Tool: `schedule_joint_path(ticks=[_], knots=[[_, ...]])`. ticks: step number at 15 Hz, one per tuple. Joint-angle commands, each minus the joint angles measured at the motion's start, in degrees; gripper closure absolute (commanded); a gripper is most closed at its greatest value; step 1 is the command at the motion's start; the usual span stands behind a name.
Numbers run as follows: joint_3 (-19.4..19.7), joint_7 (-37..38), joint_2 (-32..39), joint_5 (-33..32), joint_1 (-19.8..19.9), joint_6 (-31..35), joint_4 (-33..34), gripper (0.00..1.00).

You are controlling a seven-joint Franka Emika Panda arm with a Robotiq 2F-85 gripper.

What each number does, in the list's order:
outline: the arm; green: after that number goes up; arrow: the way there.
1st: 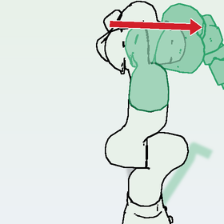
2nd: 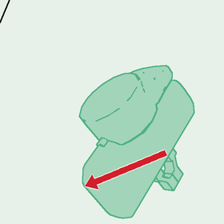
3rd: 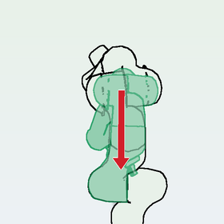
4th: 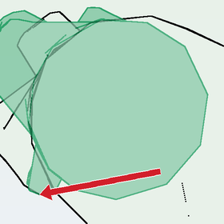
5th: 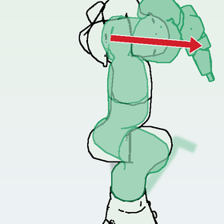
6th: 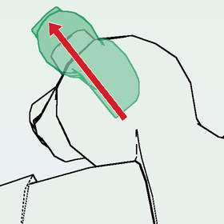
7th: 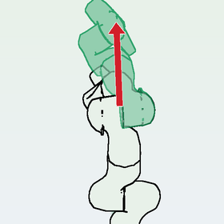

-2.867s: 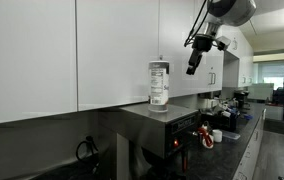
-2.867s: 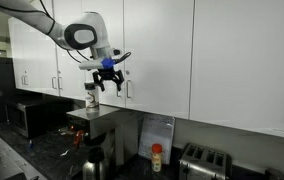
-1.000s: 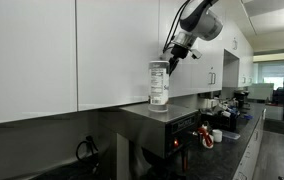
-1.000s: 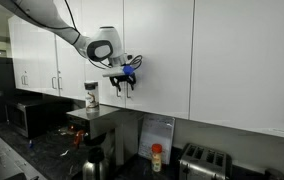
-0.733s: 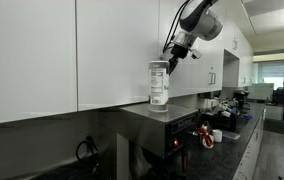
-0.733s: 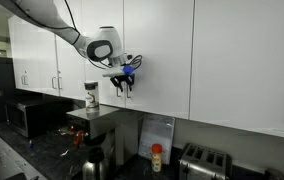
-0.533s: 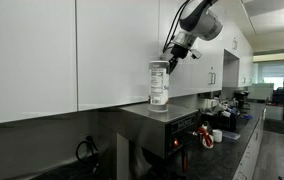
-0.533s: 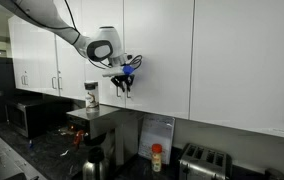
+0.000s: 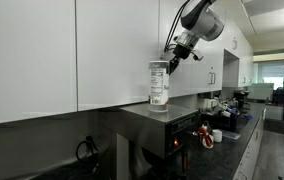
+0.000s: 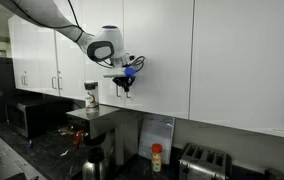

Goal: Open the right cabinet door, take the container and put it in the cabinet, then close the cabinet door

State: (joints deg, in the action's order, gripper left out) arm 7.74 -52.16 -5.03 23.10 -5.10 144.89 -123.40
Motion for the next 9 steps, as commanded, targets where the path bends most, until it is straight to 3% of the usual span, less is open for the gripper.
schedule_joint_path(ticks=[1,5,9], knots=[[0.17,-10.32,-5.18,7.59,1.39,-6.34,-2.26,0.97],[1.74,-16.77,-9.2,9.82,3.14,-11.58,-4.97,0.98],[3.14,-17.99,-14.24,7.87,4.26,-13.1,-9.05,0.98]])
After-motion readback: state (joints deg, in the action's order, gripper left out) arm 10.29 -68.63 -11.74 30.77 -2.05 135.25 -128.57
